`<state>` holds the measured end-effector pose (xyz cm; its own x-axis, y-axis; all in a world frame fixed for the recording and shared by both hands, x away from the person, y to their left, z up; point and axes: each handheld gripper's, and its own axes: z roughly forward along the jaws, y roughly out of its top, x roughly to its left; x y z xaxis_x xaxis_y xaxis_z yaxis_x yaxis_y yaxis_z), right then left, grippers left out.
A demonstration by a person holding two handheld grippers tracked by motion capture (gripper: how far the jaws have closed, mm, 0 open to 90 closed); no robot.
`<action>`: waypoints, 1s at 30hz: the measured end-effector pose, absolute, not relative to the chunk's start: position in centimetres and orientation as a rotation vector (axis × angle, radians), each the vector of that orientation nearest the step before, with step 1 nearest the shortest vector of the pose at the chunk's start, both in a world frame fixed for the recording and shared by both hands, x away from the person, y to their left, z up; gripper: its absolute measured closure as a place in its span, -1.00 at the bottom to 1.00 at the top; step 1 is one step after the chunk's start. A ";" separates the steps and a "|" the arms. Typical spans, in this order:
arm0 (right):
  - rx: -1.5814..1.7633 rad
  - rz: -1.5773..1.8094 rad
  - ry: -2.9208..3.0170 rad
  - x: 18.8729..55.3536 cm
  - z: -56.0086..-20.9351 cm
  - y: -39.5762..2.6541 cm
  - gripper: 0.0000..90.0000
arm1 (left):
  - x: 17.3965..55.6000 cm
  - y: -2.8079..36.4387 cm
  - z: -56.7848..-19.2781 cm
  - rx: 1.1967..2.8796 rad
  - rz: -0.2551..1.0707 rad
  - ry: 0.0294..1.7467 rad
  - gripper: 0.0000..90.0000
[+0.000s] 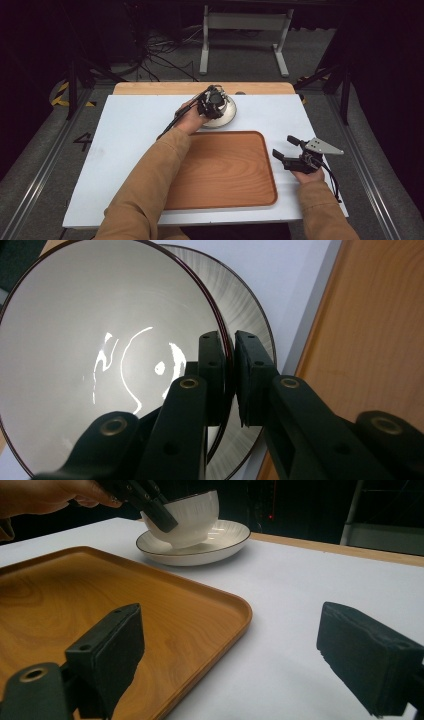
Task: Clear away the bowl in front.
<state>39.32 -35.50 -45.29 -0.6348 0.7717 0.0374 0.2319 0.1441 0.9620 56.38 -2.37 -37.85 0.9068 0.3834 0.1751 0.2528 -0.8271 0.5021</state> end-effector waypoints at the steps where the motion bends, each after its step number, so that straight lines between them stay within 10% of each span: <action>1: 0.957 1.508 1.954 39.3 -45.3 -35.5 -0.73 | 56.4 -2.4 -37.7 2.586 0.368 0.452 0.85; 30: 0.961 1.513 1.955 39.3 -45.3 -35.5 -0.73 | 54.5 -2.1 -34.0 2.574 0.358 0.411 0.87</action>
